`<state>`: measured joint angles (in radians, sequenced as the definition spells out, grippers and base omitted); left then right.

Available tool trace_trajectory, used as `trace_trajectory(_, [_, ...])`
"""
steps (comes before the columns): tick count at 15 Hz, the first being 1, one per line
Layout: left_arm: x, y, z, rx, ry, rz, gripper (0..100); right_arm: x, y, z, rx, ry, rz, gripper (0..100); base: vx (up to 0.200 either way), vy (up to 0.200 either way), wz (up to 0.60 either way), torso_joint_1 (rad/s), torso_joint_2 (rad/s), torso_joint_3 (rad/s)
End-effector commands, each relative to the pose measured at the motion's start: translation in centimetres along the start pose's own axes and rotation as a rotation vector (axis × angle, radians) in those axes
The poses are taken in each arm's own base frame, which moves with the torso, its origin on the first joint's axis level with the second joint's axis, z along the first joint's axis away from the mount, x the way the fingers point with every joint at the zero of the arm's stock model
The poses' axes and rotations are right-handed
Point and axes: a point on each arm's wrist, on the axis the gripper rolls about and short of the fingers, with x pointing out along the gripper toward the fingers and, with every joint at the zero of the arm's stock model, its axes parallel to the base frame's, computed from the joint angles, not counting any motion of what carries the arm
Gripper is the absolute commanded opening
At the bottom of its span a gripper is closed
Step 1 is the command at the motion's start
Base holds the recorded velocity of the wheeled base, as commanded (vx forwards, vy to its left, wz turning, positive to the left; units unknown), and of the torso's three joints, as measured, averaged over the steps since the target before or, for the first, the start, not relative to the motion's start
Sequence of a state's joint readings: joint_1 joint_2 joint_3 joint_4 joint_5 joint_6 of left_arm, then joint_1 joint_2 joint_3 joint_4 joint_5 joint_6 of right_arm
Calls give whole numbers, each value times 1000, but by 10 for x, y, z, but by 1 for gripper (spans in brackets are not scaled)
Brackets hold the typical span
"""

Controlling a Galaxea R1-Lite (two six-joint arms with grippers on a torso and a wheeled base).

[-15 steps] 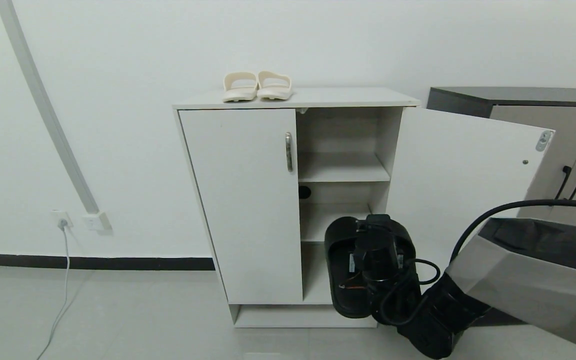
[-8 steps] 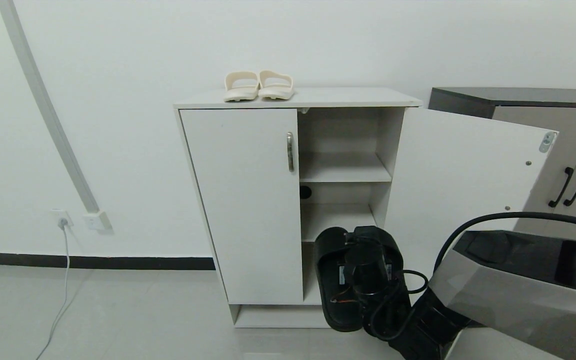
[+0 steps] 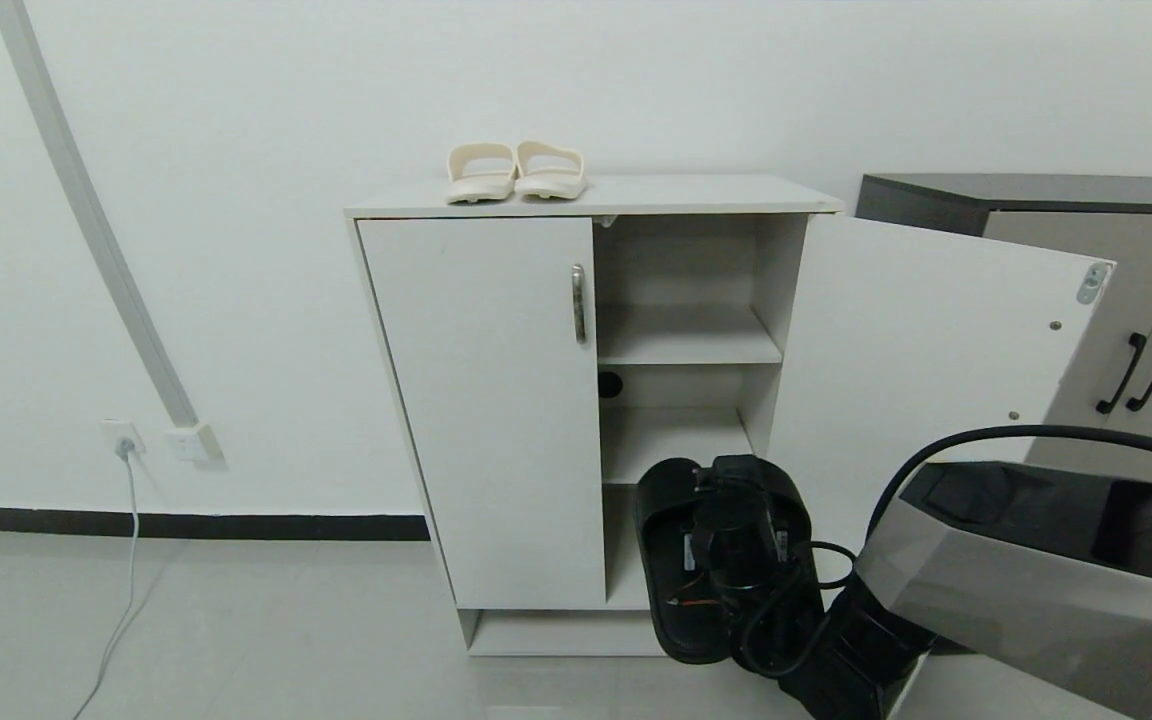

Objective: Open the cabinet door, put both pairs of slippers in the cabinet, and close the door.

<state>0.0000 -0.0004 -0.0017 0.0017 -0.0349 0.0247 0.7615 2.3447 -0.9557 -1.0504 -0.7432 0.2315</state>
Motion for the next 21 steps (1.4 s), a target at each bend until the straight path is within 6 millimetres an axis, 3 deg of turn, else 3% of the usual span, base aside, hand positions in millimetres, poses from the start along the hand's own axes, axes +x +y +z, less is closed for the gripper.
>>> trace_trajectory(1, [0, 0, 0, 1, 2, 0, 0, 0, 0, 0, -2, 0, 0, 0, 0, 0, 0, 0, 0, 0])
trace_trajectory(13, [0, 0, 0, 0, 2, 0, 0, 3, 2, -4, -5, 2, 1, 0, 0, 0, 0, 2, 3, -180])
trace_trajectory(21, [0, 0, 0, -5, 0, 1, 0, 27, 6, -12, 40, -124, -17, 0, 0, 0, 0, 3, 1, -157])
